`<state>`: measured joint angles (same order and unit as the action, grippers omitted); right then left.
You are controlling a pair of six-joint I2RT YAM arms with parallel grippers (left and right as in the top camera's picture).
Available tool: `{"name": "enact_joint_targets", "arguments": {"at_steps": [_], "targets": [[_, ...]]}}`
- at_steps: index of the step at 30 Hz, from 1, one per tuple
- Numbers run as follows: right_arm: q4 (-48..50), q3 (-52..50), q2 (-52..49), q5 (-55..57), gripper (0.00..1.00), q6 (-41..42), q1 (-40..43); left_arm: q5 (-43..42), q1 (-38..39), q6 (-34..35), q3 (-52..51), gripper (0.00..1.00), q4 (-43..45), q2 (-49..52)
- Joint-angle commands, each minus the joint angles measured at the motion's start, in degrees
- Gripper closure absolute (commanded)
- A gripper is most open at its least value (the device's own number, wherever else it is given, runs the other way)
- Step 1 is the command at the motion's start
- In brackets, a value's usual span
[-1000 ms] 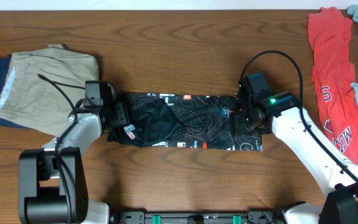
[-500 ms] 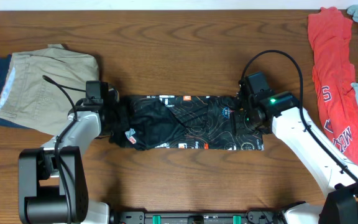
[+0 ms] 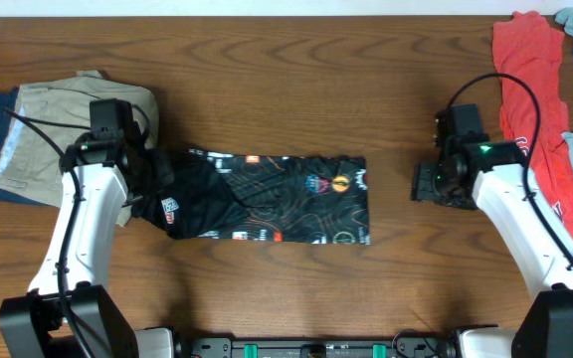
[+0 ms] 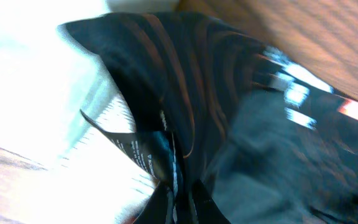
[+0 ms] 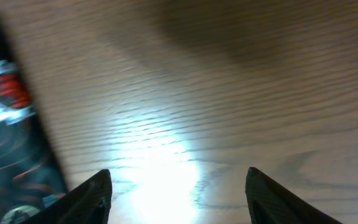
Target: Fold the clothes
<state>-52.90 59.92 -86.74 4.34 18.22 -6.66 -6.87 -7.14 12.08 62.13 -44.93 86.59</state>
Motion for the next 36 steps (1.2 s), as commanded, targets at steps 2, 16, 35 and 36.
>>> {"name": "enact_joint_targets", "arguments": {"at_steps": [2, 16, 35, 36], "targets": [[-0.15, -0.04, -0.31, 0.79, 0.32, -1.62, 2.51, -8.57, 4.02, 0.72, 2.32, 0.94, -2.6, -0.2], [-0.76, -0.04, -0.31, -0.22, 0.3, -1.79, 2.99, -13.73, 29.42, 15.76, 2.29, 0.94, 4.63, -0.11], [-2.38, -0.04, -0.31, -1.6, 0.3, -2.01, 2.95, -13.51, 41.48, 23.87, 2.23, 0.93, 19.69, 6.45], [-2.38, -0.04, -0.31, -1.6, 0.3, -2.01, 2.95, -13.51, 41.83, 23.87, 2.25, 0.94, 20.22, 6.99]]}}
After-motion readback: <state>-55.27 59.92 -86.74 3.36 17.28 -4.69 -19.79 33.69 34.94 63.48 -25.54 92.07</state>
